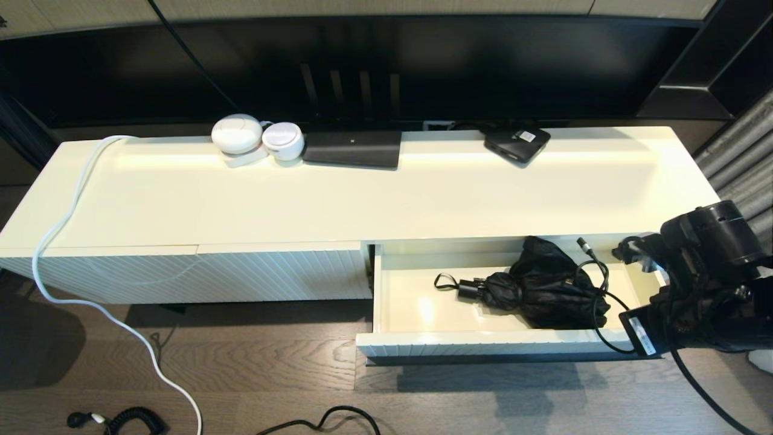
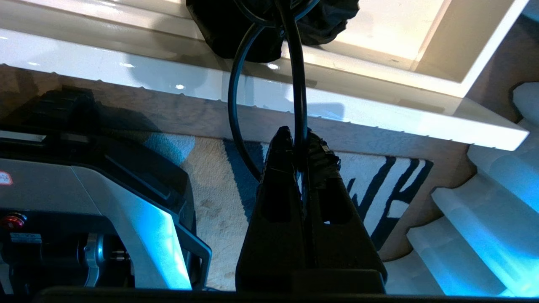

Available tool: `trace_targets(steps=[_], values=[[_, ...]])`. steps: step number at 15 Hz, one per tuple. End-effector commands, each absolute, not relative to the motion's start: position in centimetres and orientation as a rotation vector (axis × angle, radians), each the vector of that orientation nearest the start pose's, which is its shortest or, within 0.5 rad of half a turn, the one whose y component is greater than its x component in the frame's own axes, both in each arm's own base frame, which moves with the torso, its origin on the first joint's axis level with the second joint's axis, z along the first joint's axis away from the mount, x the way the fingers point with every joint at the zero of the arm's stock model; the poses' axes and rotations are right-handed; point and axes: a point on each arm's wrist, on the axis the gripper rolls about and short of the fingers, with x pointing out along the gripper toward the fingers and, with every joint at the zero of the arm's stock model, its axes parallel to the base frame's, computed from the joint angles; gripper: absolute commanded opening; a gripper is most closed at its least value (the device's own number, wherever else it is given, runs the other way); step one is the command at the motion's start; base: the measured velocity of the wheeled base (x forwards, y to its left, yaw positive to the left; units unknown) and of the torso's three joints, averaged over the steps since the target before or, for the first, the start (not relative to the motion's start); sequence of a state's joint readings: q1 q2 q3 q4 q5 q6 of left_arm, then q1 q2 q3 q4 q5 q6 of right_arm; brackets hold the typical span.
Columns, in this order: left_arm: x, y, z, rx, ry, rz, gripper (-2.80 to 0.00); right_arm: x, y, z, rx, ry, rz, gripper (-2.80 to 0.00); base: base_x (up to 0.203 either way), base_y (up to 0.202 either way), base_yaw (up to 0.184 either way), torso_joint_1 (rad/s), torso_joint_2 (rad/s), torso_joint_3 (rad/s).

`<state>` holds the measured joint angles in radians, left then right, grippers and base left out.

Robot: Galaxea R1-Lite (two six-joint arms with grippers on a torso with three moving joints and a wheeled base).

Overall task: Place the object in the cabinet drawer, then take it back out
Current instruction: Put the data cable in the drawer

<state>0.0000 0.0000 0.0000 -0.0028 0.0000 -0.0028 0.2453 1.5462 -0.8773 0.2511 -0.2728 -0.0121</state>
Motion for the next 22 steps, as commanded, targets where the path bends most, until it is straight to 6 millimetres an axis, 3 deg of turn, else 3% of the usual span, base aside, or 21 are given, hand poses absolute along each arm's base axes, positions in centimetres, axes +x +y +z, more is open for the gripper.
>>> trace_targets(steps=[1,10,18,22], values=[[-2.3,0.0,7.6,-0.003,-0.003,0.0,-2.8,23.6,5.3,15.9,-0.254,0.933,-0.022,-2.8,0.0,0.0,0.0,0.0,0.0,0.0],[-2.3,0.0,7.5,-0.003,-0.002,0.0,-2.8,26.9,6.3,15.0,-0.24,0.96,-0.026,-2.8,0.0,0.0,0.0,0.0,0.0,0.0],[-2.3,0.0,7.6,-0.003,-0.003,0.0,-2.8,30.3,7.1,16.5,-0.223,0.889,-0.029,-2.8,0.0,0.0,0.0,0.0,0.0,0.0],[-2.3,0.0,7.5,-0.003,-0.002,0.0,-2.8,31.0,7.0,16.5,-0.229,0.879,-0.035,-2.8,0.0,0.0,0.0,0.0,0.0,0.0]])
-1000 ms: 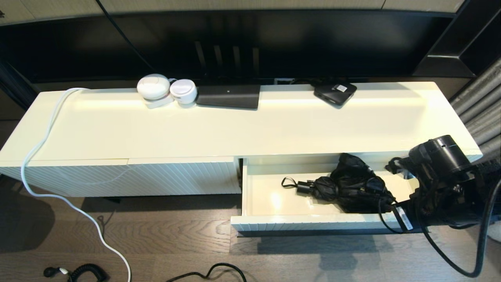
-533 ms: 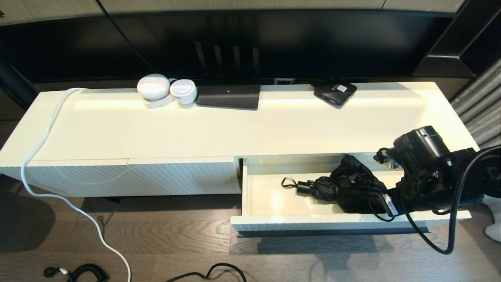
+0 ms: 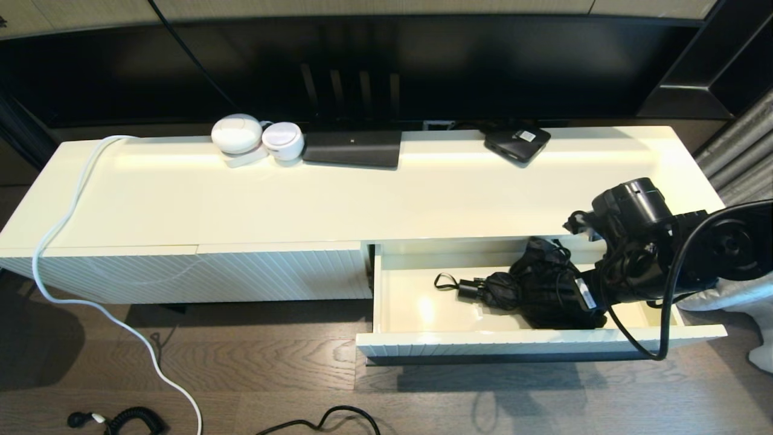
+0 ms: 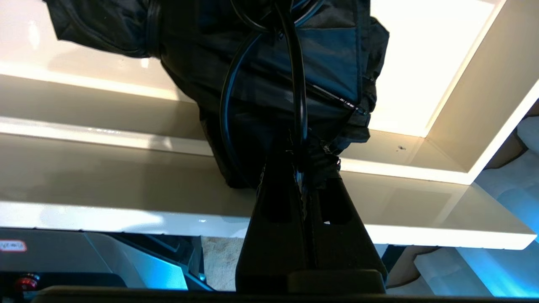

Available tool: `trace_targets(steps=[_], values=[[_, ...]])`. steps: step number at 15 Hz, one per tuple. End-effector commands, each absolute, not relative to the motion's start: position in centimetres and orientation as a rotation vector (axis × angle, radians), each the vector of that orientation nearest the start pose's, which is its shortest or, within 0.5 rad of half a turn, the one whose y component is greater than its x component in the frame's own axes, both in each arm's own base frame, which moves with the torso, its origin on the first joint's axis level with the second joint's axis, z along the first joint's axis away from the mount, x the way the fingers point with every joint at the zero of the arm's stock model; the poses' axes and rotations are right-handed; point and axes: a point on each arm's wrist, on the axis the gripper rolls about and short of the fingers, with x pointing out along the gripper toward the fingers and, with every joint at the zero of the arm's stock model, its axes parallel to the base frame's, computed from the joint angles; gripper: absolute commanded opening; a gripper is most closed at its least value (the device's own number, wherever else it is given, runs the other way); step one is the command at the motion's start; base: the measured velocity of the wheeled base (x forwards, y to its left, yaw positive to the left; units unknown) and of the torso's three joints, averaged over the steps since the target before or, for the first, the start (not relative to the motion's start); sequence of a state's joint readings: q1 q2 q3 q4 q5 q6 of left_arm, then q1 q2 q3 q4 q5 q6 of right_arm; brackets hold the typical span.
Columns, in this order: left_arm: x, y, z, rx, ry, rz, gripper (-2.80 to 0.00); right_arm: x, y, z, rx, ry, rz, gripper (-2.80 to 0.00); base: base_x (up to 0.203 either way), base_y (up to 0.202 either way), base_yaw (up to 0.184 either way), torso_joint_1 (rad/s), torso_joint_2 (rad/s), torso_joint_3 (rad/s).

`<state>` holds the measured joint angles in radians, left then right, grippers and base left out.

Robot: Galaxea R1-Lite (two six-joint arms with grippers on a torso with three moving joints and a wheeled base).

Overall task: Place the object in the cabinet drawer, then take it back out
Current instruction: Put the data cable in the drawer

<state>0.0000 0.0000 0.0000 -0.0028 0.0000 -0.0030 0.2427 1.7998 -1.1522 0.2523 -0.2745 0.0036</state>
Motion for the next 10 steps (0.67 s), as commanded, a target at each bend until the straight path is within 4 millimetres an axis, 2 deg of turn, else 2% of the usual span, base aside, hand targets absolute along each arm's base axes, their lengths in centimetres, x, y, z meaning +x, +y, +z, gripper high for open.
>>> trace_targets(steps=[1,10], values=[[-2.3,0.0,7.6,-0.003,-0.003,0.0,-2.8,31.0,6.9,16.5,-0.229,0.877,-0.037,-2.8,0.0,0.0,0.0,0.0,0.0,0.0],[-2.3,0.0,7.5,-0.003,-0.002,0.0,-2.8,31.7,5.1,17.4,-0.229,0.838,-0.075,-2.8,0.0,0.0,0.0,0.0,0.0,0.0]])
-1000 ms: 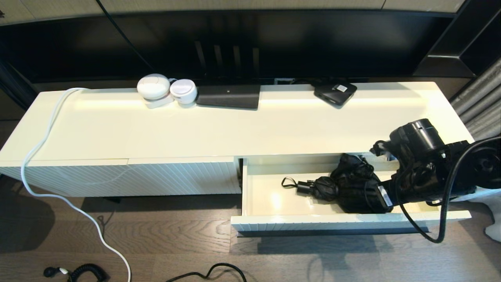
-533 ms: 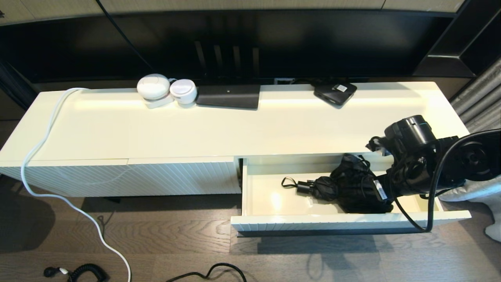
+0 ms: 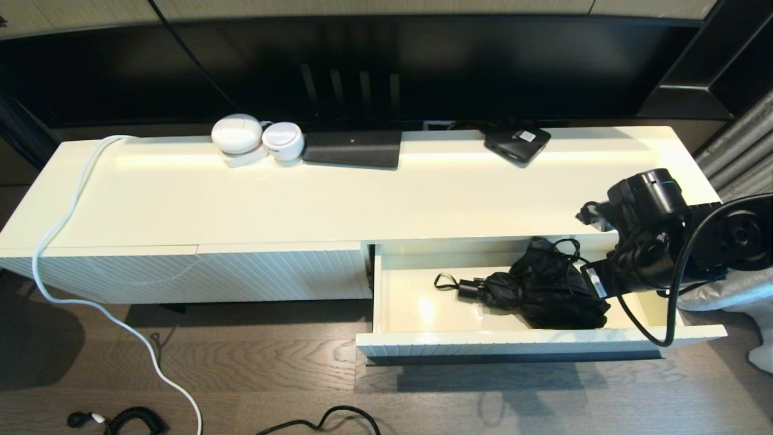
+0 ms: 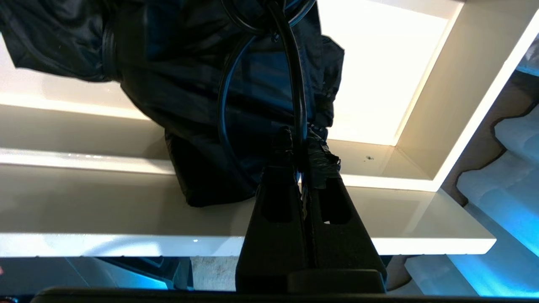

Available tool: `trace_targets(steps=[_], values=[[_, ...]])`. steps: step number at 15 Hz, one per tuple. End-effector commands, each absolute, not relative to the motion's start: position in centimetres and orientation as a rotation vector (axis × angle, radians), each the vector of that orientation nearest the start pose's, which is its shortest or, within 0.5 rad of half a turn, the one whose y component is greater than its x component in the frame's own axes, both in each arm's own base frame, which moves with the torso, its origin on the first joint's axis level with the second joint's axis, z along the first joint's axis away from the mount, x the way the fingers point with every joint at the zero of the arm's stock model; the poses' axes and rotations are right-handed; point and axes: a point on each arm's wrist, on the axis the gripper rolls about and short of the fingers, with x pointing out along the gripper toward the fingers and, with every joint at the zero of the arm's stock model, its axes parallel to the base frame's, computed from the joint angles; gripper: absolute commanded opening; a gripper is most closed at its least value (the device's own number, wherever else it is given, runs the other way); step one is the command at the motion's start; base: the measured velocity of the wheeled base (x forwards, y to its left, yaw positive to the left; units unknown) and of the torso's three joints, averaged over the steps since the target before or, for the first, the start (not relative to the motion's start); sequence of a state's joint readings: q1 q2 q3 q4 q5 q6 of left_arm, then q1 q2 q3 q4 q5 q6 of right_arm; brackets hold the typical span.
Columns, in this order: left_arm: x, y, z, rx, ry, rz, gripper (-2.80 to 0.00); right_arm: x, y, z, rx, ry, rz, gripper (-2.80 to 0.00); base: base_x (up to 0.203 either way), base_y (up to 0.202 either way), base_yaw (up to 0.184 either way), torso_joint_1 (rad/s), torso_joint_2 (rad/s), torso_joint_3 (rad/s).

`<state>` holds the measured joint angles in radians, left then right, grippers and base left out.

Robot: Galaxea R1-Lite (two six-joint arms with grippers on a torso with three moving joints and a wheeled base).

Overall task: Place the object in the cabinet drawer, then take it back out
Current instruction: Put the data cable in the drawer

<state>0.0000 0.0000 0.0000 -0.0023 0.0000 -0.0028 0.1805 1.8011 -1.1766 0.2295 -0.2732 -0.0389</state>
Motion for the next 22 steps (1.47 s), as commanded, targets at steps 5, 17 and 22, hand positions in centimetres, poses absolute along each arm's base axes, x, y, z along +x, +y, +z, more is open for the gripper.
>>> trace_targets(steps=[5,17,22], values=[[-2.3,0.0,7.6,-0.003,-0.003,0.0,-2.8,31.9,4.6,17.3,-0.221,0.833,-0.087,-2.8,0.0,0.0,0.0,0.0,0.0,0.0],[-2.3,0.0,7.6,-0.003,-0.003,0.001,-2.8,31.6,3.6,17.8,-0.245,0.79,-0.099,0.0,0.0,0.0,0.0,0.0,0.0,0.0],[-2.3,0.0,7.6,-0.003,-0.002,0.0,-2.8,30.2,3.8,20.4,-0.232,0.703,-0.092,0.0,0.0,0.0,0.0,0.0,0.0,0.0]])
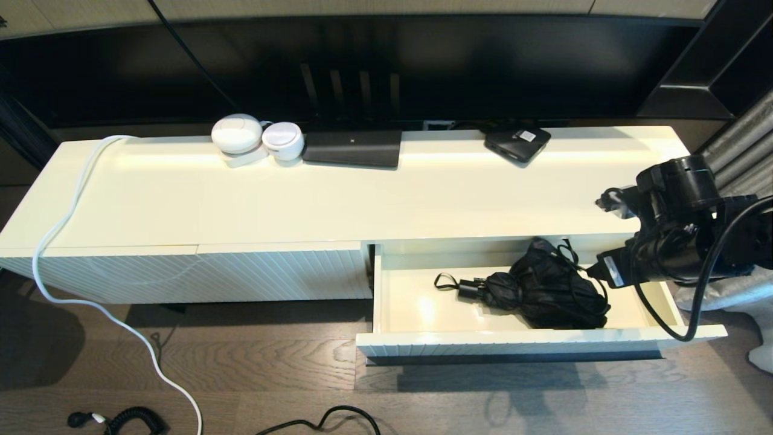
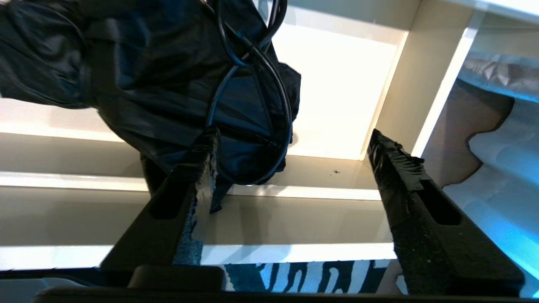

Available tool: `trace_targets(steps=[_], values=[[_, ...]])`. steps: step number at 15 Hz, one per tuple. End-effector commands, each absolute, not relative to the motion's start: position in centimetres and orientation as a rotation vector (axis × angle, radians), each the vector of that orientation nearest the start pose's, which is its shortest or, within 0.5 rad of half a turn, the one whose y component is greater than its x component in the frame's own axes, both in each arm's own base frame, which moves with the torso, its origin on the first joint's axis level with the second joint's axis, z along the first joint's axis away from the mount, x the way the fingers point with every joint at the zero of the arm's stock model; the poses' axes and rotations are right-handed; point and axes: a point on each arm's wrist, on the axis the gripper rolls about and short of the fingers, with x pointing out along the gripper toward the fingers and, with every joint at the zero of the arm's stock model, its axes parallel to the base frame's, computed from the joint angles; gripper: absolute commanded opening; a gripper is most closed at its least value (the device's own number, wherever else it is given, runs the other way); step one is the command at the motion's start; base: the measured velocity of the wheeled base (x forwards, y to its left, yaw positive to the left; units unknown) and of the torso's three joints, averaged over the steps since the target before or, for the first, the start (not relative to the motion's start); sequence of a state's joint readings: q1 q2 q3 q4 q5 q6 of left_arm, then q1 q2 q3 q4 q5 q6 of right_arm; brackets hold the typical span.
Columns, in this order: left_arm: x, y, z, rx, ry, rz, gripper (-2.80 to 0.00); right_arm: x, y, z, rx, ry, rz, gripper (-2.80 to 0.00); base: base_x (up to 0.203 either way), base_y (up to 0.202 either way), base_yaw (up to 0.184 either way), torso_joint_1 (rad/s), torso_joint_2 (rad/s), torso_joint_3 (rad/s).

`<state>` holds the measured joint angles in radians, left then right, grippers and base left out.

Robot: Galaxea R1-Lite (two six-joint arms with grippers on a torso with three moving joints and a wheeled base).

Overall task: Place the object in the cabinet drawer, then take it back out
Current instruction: Put the data cable in the drawer, then close the drawer

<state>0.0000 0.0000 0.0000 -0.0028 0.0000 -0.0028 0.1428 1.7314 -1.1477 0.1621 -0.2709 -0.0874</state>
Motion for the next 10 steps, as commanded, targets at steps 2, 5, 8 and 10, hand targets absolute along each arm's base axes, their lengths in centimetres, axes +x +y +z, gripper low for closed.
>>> trace_targets(steps=[2,5,8,10], values=[[-2.3,0.0,7.5,-0.003,-0.002,0.0,-2.8,28.0,4.5,22.4,-0.236,0.641,-0.047,0.0,0.0,0.0,0.0,0.0,0.0,0.0],[-2.3,0.0,7.6,-0.003,-0.003,0.002,-2.8,23.6,6.2,22.4,-0.27,0.644,0.077,0.0,0.0,0.0,0.0,0.0,0.0,0.0],[-2.3,0.0,7.6,-0.003,-0.003,0.0,-2.8,19.4,7.0,20.2,-0.31,0.718,0.2,0.0,0.0,0.0,0.0,0.0,0.0,0.0],[-2.3,0.0,7.6,-0.003,-0.003,0.002,-2.8,17.4,7.4,19.3,-0.315,0.748,0.292,0.0,0.0,0.0,0.0,0.0,0.0,0.0]])
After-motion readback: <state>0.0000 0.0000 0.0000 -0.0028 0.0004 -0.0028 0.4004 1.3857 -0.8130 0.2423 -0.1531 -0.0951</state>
